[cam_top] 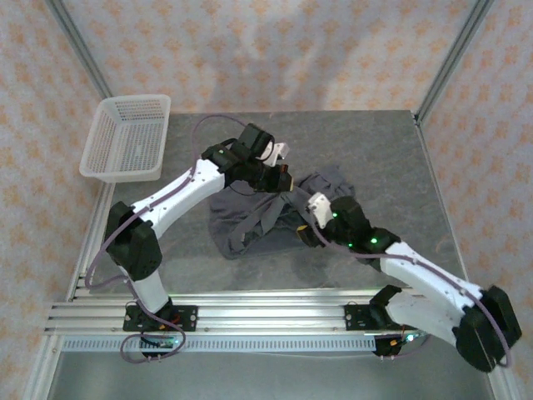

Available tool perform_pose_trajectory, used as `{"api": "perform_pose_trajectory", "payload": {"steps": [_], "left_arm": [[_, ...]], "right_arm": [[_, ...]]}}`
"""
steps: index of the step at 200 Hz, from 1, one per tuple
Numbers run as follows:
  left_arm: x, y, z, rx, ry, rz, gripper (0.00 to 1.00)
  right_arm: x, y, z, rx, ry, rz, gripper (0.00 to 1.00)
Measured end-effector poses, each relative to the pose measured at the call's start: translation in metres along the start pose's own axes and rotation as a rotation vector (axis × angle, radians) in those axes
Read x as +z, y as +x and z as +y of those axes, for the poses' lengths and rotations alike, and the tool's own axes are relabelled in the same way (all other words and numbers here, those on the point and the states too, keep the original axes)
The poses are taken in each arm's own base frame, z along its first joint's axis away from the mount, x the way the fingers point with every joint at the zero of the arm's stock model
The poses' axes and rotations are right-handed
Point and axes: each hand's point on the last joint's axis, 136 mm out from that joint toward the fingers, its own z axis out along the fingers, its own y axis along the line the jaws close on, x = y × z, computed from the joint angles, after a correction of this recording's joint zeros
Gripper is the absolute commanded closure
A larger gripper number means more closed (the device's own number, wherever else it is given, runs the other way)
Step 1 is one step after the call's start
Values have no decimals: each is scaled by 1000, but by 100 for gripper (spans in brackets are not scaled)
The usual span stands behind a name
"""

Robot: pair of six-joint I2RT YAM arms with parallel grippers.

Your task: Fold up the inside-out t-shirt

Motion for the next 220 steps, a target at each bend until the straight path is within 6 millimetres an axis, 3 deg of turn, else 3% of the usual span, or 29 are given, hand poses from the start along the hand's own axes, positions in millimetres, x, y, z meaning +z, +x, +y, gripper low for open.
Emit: {"api": "perform_pose_trajectory", "payload": {"steps": [16, 24, 29, 39, 40, 47, 68, 85, 105, 117, 138, 156, 176, 189, 198, 212, 220], "left_arm": [[0, 2, 1, -11, -4, 8, 100], [0, 3, 1, -16, -4, 11, 100], [0, 3, 2, -17, -5, 13, 100], [0, 4, 2, -20, -7, 17, 100], [0, 4, 2, -20, -7, 18, 100], [0, 4, 2, -20, -7, 18, 100], [-3, 0, 9, -35, -18, 11, 100], [-14, -10, 35, -65, -78, -15, 100], [-31, -39, 83, -106, -191, -61, 100], [-27, -58, 103, -110, -217, -65, 100], [7, -59, 123, -108, -229, -9, 80], [38, -42, 135, -106, -229, 41, 62], [45, -24, 156, -135, -256, 58, 49], [28, -20, 163, -139, -273, 21, 43], [-1, -18, 158, -127, -282, -34, 43], [-55, -20, 135, -80, -271, -154, 43], [-93, -22, 108, -19, -246, -257, 43]], "right_arm": [[21, 2, -5, -55, 46, 29, 31], [31, 2, -13, -73, 91, 47, 37], [36, 0, -19, -79, 127, 52, 46], [46, -5, -30, -91, 188, 56, 77], [47, -7, -32, -87, 197, 54, 85], [52, -12, -37, -90, 224, 51, 100], [56, -25, -39, -83, 231, 25, 100], [43, -36, -9, -34, 34, -26, 100], [-3, -76, 29, 55, -219, -154, 100], [-37, -110, 49, 97, -350, -264, 100], [-67, -126, 62, 149, -455, -327, 100], [-67, -123, 58, 220, -477, -320, 100], [-67, -123, 53, 268, -489, -329, 100], [-67, -125, 52, 282, -496, -337, 100], [-66, -127, 52, 285, -502, -342, 100], [-62, -127, 52, 296, -508, -335, 100], [-60, -126, 51, 302, -509, -329, 100]]}}
